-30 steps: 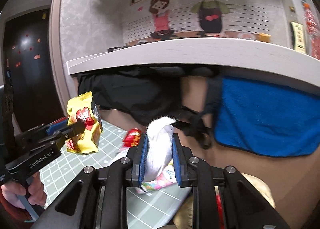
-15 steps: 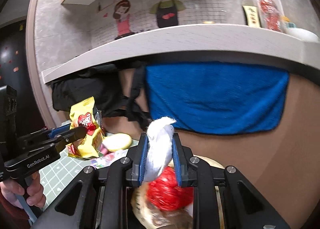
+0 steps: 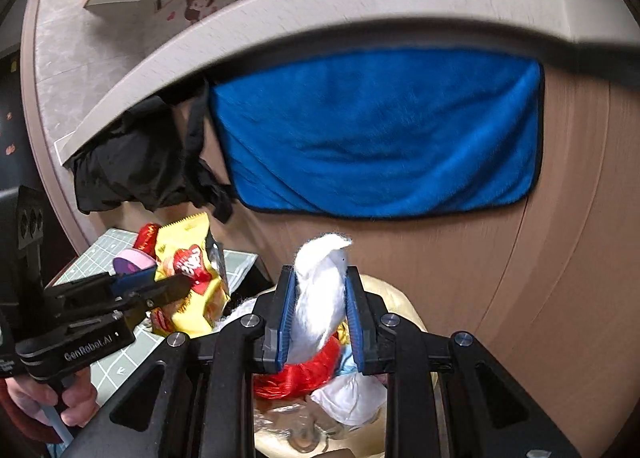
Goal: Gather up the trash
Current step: 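Carry the snack bag and tissue over the bin and open both tools, then grasp the purple-pink sponge on the table with the right tool, then grasp the pink candy stick packet with the left tool while the right holds the sponge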
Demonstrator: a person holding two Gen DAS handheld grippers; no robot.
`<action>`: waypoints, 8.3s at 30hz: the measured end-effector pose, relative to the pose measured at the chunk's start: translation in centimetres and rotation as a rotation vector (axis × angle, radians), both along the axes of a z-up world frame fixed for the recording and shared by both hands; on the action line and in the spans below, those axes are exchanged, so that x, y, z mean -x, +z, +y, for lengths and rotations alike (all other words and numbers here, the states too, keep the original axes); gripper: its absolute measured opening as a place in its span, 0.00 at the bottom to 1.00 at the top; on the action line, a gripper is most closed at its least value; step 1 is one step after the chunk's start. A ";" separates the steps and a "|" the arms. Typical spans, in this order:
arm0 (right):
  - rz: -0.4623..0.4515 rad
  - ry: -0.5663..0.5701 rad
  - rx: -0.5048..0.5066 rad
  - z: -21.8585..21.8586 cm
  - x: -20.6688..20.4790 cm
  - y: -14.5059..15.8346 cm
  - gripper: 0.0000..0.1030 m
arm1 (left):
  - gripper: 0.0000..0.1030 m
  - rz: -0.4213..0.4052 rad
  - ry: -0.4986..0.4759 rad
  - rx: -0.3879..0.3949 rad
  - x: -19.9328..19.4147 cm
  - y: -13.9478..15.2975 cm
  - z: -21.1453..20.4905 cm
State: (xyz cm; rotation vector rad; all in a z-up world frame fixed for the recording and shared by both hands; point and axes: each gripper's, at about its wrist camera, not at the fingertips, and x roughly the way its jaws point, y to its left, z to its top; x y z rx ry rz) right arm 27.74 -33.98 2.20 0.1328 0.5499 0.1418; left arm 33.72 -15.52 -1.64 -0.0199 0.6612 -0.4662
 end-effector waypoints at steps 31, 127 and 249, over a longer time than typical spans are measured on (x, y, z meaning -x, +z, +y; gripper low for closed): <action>0.198 -0.028 -0.123 -1.3 -3.6 -7.3 0.38 | 0.53 0.136 0.001 0.039 -2.1 -1.0 3.9; 0.333 0.377 0.012 30.5 -12.4 -8.5 0.42 | 0.54 0.174 0.403 0.200 5.3 -3.6 38.5; 0.121 0.406 -0.073 22.2 -3.9 -4.5 0.29 | 0.53 0.271 0.641 -0.020 -5.9 -8.5 31.4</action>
